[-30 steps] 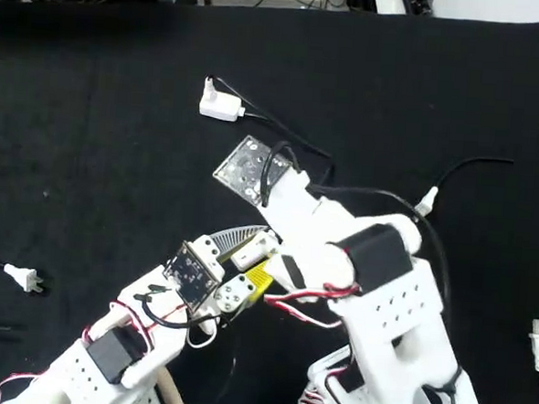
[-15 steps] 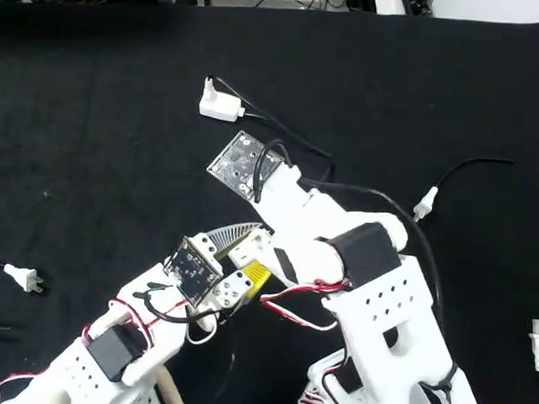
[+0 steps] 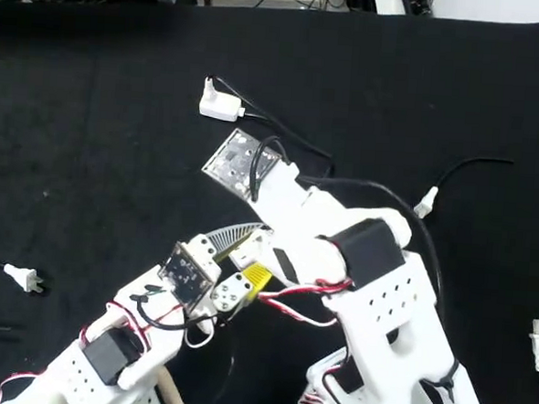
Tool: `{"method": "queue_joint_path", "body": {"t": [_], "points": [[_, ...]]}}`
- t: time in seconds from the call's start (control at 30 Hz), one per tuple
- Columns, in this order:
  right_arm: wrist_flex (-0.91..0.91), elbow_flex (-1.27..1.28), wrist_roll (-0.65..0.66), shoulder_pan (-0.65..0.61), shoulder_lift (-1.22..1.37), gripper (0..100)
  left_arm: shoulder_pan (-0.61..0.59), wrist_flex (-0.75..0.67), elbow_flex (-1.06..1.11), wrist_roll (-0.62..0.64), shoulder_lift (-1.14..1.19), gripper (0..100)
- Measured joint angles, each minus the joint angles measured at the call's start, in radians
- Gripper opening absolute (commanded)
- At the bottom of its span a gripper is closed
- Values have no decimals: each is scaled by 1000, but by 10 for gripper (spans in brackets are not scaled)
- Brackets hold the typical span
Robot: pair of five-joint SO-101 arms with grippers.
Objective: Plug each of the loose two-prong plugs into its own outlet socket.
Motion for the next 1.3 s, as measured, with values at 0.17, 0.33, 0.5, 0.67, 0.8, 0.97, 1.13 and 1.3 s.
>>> {"method": "queue_joint_path", "body": {"t": [0.17, 0.33, 0.5, 0.67, 0.8, 0.97, 1.13, 1.3], "points": [[44, -66, -14, -48, 0, 293, 0, -8, 0, 0, 0, 30], [43, -107, -29, -117, 0, 293, 31, 3, 0, -3, 9, 30], [44, -118, -57, -124, 0, 293, 35, 3, 0, -3, 8, 30], [61, -118, -58, -124, 0, 293, 35, 3, 0, -3, 8, 30], [77, -118, -77, -126, 0, 293, 35, 3, 0, -6, 8, 30], [86, -118, -115, -126, 0, 293, 35, 3, 0, -109, 8, 30], [89, -118, -123, -124, 0, 293, 35, 3, 0, -132, 8, 30], [89, -126, -141, -63, 0, 293, 35, 3, 0, -140, 8, 30]]}}
